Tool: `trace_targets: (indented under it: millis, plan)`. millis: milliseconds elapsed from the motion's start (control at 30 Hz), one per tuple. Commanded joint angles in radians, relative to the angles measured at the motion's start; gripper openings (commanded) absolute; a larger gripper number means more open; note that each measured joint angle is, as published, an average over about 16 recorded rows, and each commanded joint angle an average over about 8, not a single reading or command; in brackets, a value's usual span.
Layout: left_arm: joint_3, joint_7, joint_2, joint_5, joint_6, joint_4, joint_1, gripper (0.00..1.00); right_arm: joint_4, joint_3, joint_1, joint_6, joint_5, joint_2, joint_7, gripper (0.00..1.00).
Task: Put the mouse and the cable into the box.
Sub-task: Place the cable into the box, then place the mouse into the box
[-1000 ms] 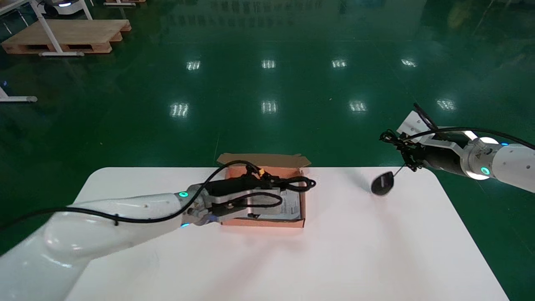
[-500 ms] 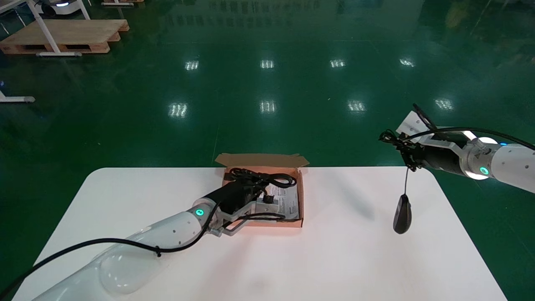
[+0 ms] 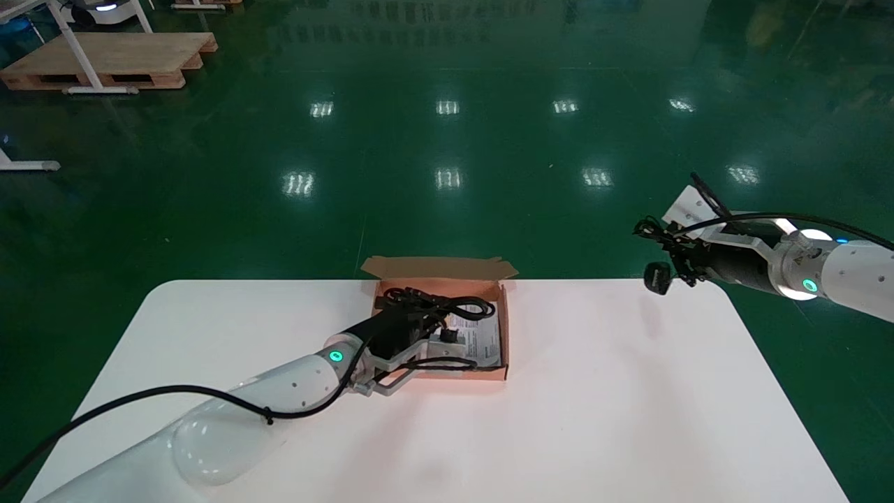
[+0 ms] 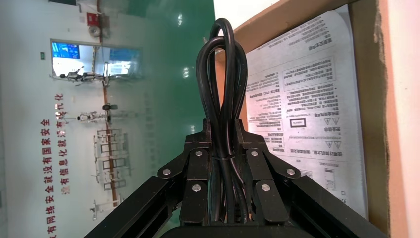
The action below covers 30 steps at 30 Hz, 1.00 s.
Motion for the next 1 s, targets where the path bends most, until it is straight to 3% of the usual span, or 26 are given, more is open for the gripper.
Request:
trace_targets:
  millis: [33,800,1000]
  plan:
    - [0.013,0.001,0.000,-0.018,-0.002,0.006,-0.003,1.00,0.000,0.000,0.000,0.000,0.000,0.000,0.000,0.00]
    - [0.004,-0.003,-0.007,-0.008,-0.002,-0.003,-0.002,1.00,0.000,0.000,0.000,0.000,0.001,0.000,0.000,0.00]
    - [-0.018,-0.053,-0.029,-0.035,-0.025,0.042,-0.034,1.00,0.007,-0.002,-0.001,-0.004,0.000,0.000,-0.008,0.00]
